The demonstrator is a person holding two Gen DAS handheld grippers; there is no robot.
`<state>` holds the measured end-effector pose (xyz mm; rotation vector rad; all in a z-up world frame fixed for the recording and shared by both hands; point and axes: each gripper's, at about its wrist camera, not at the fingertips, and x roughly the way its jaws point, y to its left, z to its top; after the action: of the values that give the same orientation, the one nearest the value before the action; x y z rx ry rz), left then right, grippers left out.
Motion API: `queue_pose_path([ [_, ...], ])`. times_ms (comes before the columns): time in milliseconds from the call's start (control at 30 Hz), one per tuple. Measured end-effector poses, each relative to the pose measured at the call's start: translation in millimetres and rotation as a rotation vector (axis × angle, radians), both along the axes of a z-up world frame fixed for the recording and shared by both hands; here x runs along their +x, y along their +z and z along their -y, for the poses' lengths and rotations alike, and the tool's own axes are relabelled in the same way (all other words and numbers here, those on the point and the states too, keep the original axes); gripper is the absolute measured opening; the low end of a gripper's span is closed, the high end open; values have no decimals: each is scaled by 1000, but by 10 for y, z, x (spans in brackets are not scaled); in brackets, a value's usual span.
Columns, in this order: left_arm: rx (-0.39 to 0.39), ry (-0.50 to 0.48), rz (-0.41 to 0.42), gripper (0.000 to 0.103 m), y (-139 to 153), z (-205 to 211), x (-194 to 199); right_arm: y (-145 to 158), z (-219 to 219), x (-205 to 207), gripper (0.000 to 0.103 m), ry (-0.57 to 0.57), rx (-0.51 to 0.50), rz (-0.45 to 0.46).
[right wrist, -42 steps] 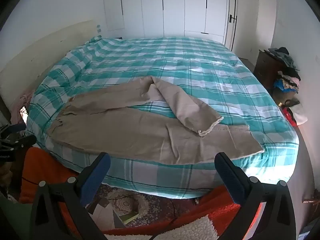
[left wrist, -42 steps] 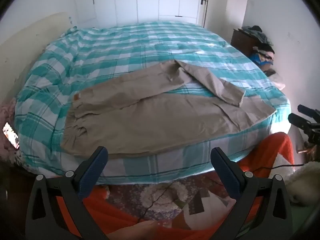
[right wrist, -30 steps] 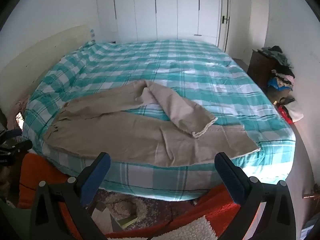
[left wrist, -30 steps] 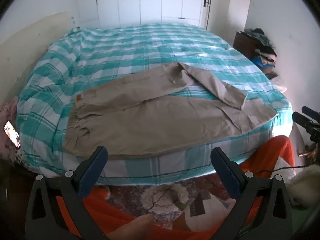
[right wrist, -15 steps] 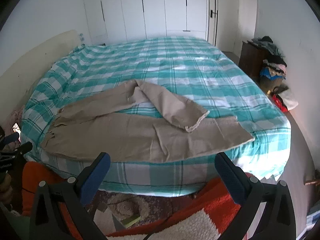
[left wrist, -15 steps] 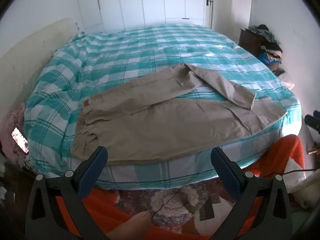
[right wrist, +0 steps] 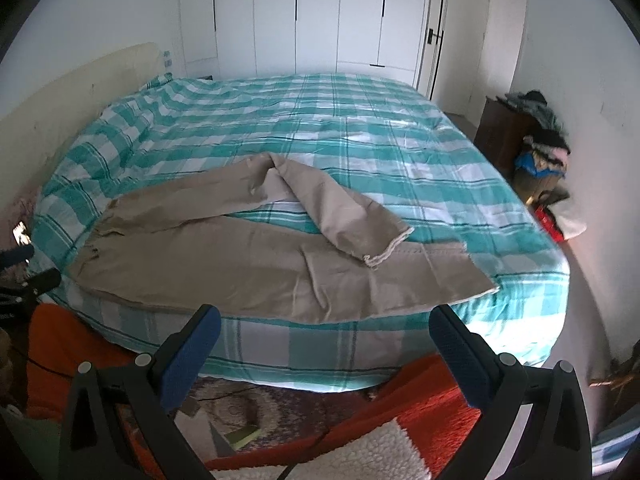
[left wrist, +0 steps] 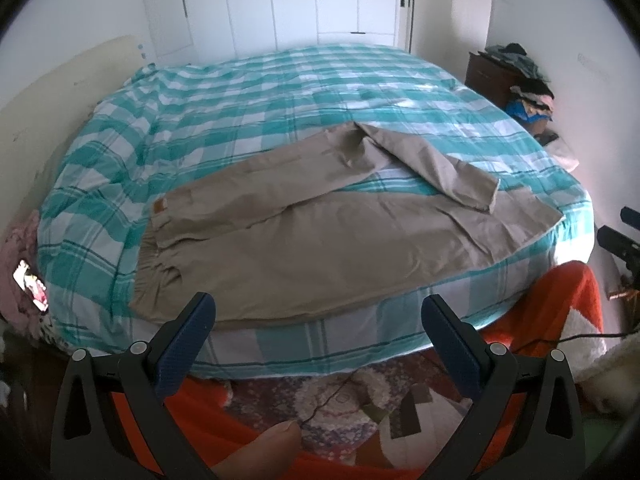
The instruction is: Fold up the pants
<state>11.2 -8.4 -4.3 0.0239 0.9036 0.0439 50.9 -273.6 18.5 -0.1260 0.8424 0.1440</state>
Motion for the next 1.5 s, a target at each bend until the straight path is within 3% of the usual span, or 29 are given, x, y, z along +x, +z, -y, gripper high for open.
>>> queue_pose_path([
  [1500,0,-6,-54,102,-108,31,19,-96,-120,80,102,14,-136,0],
])
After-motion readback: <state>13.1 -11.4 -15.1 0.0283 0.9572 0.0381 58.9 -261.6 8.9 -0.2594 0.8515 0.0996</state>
